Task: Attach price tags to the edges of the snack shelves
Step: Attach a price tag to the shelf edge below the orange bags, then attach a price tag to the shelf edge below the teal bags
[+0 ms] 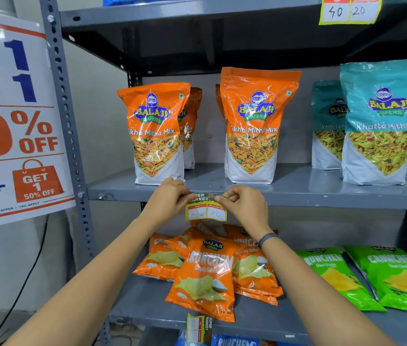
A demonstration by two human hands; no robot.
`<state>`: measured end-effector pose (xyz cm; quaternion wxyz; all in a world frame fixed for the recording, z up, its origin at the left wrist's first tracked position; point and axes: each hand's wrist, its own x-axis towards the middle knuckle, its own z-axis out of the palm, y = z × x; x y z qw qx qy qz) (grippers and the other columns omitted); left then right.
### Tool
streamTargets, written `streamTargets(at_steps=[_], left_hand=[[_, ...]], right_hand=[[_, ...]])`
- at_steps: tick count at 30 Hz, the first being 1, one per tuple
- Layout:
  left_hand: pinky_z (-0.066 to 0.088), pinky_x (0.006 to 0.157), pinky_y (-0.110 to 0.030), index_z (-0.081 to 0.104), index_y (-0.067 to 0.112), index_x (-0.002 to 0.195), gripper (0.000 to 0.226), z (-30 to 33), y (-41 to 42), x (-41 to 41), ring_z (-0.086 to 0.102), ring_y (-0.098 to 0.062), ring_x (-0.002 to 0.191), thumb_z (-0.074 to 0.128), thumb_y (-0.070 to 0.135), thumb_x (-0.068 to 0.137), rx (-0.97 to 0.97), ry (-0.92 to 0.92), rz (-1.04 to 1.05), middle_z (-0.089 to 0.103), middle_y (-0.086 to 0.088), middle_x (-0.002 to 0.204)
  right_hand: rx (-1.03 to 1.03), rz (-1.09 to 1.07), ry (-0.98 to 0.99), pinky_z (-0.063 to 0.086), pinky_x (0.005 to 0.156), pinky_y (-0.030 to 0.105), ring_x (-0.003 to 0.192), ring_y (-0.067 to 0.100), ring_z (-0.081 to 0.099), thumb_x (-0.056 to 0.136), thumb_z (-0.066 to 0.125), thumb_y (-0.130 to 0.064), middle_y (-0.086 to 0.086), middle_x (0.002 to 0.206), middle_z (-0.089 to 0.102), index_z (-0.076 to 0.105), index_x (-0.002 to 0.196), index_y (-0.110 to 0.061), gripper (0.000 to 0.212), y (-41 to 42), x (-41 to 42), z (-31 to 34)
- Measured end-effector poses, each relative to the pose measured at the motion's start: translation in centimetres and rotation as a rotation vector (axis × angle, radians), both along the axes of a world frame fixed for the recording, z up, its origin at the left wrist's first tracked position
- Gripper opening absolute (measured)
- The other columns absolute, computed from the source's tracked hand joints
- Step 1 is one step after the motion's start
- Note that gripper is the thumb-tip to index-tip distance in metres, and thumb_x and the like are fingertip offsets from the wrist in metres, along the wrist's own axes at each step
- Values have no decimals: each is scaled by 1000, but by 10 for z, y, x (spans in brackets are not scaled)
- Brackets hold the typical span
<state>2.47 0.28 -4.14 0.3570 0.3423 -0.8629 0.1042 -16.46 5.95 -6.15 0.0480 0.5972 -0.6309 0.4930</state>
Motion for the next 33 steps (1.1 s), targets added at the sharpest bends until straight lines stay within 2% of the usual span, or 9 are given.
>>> streamTargets(at_steps=[4,12,15,17,19,22,26,30,33], left_hand=[[29,61,-30,59,7,62,33,-1,2,-7,43,-21,70,60,27,89,18,65,48,46,-3,62],[29,49,-30,41,14,47,57,3,8,-31,51,-26,71,63,57,77,79,107,310,30,2,46],[34,49,-30,40,12,49,60,2,13,-35,58,-31,79,63,62,74,97,129,387,41,-2,52],[45,63,-38,49,10,61,57,3,20,-40,57,-33,90,64,63,72,40,106,493,59,-9,72],[43,75,-44,57,8,81,49,5,30,-50,54,-35,95,70,55,72,-60,107,571,62,-12,88],[38,69,-43,55,11,80,36,1,48,-84,54,-34,85,76,39,71,-232,133,487,61,-12,83],[38,66,-39,54,17,83,19,-7,70,-167,55,-33,83,62,34,82,-313,145,248,62,-7,83],[42,65,-39,57,18,80,30,-3,102,-278,58,-31,83,42,42,83,-273,134,24,63,-6,81],[45,64,-38,60,18,82,38,2,124,-365,60,-32,83,35,46,82,-252,102,-124,67,-6,80]], right_hand=[[-31,-52,-40,53,59,33,73,18,66,75,69,-48,-2,67,70,68,73,-19,28,-3,5,-1],[-57,-93,-3,49,58,30,74,22,66,78,67,-46,1,69,72,66,74,-20,26,-3,6,-3],[-60,-17,-1,49,58,31,74,21,66,78,67,-45,-3,64,67,65,77,-19,26,2,1,-5],[-79,9,-12,49,58,32,73,19,65,78,66,-48,-8,61,60,64,78,-21,27,9,-6,-6],[-120,-5,-34,49,57,32,72,19,65,80,64,-48,-7,62,62,63,77,-23,25,19,-20,-8],[-224,-72,-54,50,53,34,69,23,66,84,60,-44,-2,68,70,61,75,-21,25,39,-56,-8],[-376,-243,-114,50,53,34,69,25,66,88,57,-41,1,71,72,63,79,-22,22,74,-132,-7],[-541,-504,-238,45,57,33,74,32,65,88,58,-34,9,74,72,65,83,-20,17,112,-233,-15],[-653,-682,-354,44,76,39,88,35,59,87,55,-32,15,88,67,64,87,-13,21,131,-313,-30]])
